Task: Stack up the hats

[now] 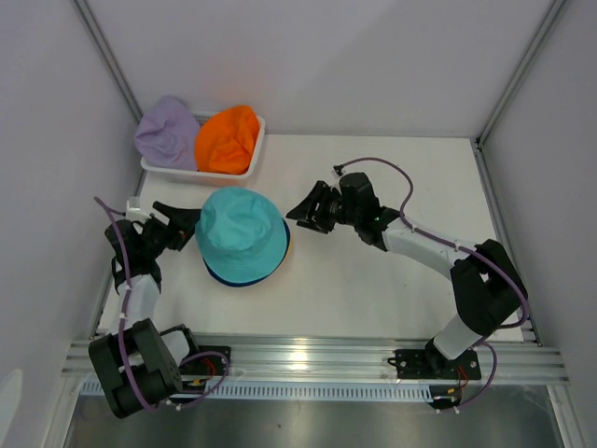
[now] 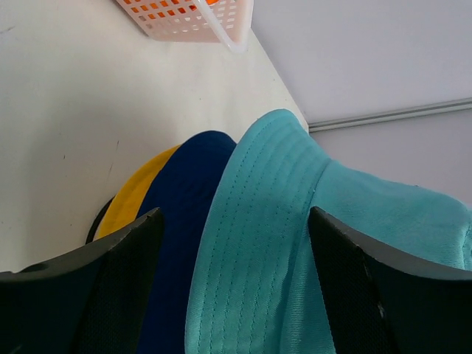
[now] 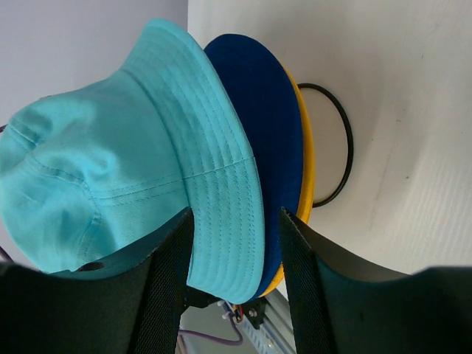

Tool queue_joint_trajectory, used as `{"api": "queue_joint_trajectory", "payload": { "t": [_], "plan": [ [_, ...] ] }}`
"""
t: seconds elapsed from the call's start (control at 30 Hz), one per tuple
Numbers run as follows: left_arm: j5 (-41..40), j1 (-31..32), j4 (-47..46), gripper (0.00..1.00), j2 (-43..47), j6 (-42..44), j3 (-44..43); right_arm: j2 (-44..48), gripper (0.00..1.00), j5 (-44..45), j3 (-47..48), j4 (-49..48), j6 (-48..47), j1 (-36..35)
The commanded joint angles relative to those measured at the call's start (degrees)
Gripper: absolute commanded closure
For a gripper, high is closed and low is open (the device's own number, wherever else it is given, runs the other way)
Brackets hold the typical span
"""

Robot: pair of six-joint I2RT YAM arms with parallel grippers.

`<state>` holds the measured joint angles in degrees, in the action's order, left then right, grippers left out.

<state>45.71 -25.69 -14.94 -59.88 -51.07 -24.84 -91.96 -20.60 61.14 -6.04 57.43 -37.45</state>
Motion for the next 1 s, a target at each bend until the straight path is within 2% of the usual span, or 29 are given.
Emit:
{"api": "queue_joint_trajectory", "payload": {
  "t": [0.0, 0.03, 0.13, 0.17, 0.33, 0.5, 0.53, 0.8, 0.97],
  "plan": [
    [1.8, -0.6, -5.8, 0.19, 0.1, -1.5, 1.2, -1.0, 0.47, 0.7, 1.2, -3.0, 0.8, -0.7],
    [2.0, -0.6, -6.4, 0.20, 0.0, -1.8, 1.2, -1.3, 0.47, 0.6, 1.2, -3.3, 0.8, -1.0],
    [2.7, -0.6, -9.0, 0.30, -0.4, -3.4, 2.1, -2.2, 0.47, 0.0, 1.1, -4.1, 1.3, -1.1],
    [2.9, -0.6, -9.1, 0.37, -0.4, -3.7, 2.3, -2.3, 0.47, -0.1, 1.0, -4.3, 1.5, -1.5],
    [2.2, -0.6, -6.9, 0.55, -0.1, -2.5, 2.3, -3.9, 0.46, -0.6, 1.1, -5.2, 1.6, -2.2],
    [1.5, -0.6, -6.3, 0.89, -0.9, -2.2, 2.9, -5.4, 0.44, -2.0, 1.3, -5.1, 2.4, -2.4],
    [1.0, -0.6, -6.3, 0.99, -1.0, -2.4, 3.0, -5.4, 0.44, -2.0, 1.1, -4.9, 2.3, -2.4],
    [-1.8, -0.6, -6.0, 0.99, 1.2, -2.8, 5.0, -1.9, 0.35, -1.3, -2.6, -5.3, 2.7, -2.5],
    [-6.5, -0.6, -0.4, 0.99, 8.5, -1.2, 7.3, -0.5, 0.35, -1.2, -6.0, -10.0, 6.3, -3.1]
  ]
}}
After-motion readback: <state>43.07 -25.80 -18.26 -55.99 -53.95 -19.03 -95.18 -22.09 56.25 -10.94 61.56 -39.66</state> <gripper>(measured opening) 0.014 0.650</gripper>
